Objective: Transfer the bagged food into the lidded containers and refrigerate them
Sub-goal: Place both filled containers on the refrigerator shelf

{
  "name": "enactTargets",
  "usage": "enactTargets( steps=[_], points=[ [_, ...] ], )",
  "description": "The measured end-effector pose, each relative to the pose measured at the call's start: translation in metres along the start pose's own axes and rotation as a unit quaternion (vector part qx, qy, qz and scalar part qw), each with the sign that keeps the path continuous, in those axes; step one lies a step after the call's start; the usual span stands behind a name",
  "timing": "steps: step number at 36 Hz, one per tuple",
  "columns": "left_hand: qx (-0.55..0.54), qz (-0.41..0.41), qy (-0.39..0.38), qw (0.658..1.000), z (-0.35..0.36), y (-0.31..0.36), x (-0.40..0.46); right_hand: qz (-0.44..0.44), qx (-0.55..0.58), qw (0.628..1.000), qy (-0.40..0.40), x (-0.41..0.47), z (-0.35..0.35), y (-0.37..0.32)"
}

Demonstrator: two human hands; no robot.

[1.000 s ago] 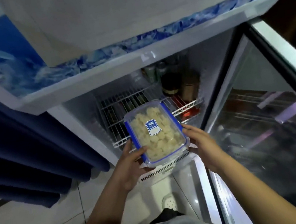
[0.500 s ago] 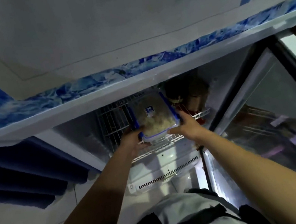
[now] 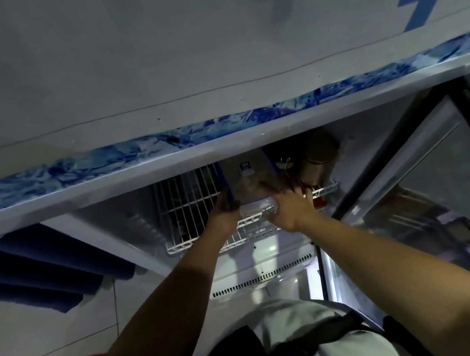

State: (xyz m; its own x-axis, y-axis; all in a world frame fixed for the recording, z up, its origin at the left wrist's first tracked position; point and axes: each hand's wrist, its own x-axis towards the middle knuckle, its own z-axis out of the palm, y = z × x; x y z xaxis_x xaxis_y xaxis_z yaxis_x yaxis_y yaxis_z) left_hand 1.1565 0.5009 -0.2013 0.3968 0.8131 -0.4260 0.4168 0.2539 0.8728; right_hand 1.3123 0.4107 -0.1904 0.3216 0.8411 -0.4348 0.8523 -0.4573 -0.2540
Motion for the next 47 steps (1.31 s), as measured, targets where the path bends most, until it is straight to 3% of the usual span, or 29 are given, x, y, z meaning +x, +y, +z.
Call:
enactTargets(
  steps=[3, 6, 7, 18, 36, 41, 47],
  points=[
    [0.126, 0.039, 0.006, 0.991, -0.002, -0.008, 0.002, -0.006, -0.025, 0.999, -0.032, 0.004, -0.005, 0.000],
    [0.405, 0.101, -0.011, 0.909, -0.001, -0.023, 0.001, -0.011, -0.062, 0.998, -0.029, 0.002, -0.003, 0.001],
    [0.453, 0.106, -0.017, 0.885, 0.000, -0.028, -0.001, -0.013, -0.074, 0.997, -0.023, 0.001, 0.000, 0.002],
    [0.584, 0.129, 0.044, 0.800, 0.026, -0.043, -0.038, -0.035, -0.115, 0.993, -0.002, -0.018, 0.016, 0.016],
    [0.588, 0.097, 0.063, 0.800, 0.034, -0.040, -0.058, -0.066, -0.064, 0.996, 0.023, -0.034, 0.024, 0.023],
    [0.539, 0.135, 0.098, 0.825, 0.016, -0.051, -0.101, -0.102, -0.067, 0.991, 0.047, -0.075, 0.038, 0.022],
    [0.505, 0.067, 0.154, 0.847, -0.033, -0.107, -0.202, -0.167, -0.114, 0.979, 0.039, -0.137, 0.081, -0.033]
  ],
)
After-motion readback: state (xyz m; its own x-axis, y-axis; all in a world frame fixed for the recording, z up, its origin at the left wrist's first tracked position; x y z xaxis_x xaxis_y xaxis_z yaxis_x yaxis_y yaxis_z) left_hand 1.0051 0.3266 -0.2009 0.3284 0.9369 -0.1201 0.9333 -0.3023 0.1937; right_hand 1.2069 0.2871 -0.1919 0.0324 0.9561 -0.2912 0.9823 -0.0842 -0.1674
